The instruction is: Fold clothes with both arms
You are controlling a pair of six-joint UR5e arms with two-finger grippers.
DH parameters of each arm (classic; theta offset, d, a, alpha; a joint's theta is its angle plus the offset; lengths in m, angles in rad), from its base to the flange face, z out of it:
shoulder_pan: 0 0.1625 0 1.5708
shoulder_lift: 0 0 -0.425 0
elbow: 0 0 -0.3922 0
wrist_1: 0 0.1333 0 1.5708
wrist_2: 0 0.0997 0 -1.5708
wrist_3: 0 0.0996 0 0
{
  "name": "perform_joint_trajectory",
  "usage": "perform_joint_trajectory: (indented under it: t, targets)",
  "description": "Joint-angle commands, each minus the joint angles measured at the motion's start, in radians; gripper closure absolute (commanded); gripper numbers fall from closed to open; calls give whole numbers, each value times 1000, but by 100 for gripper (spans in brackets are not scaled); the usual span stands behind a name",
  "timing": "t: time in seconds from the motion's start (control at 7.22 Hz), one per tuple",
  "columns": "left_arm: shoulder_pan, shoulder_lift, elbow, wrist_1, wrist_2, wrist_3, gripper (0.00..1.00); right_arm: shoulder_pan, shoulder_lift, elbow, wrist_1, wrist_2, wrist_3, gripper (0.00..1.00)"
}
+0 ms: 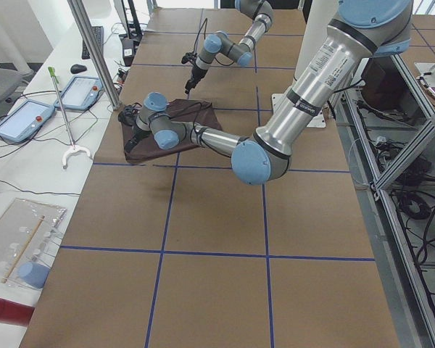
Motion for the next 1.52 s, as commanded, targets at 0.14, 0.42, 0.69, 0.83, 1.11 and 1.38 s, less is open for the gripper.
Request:
perform_joint_trajectory:
  t: [0.14, 0.42, 0.69, 0.83, 1.11, 1.38]
  targets:
    - [17, 2, -3, -2, 0, -15, 0, -53, 3, -24, -5, -12, -1, 29]
    - [18, 2, -3, -3, 0, -27, 0, -63, -1, -34, -7, -16, -5, 32]
    - [18, 2, -3, -3, 0, -27, 0, -70, -1, -34, -8, -24, -5, 37]
    - [18, 2, -3, -3, 0, -27, 0, -71, 0, -34, -20, -25, -5, 43]
    - [18, 4, -1, -3, 0, -27, 0, -73, 3, -34, -28, -28, 0, 71]
    - [24, 4, -1, -5, 0, -27, 0, -73, 7, -34, -37, -28, 8, 100]
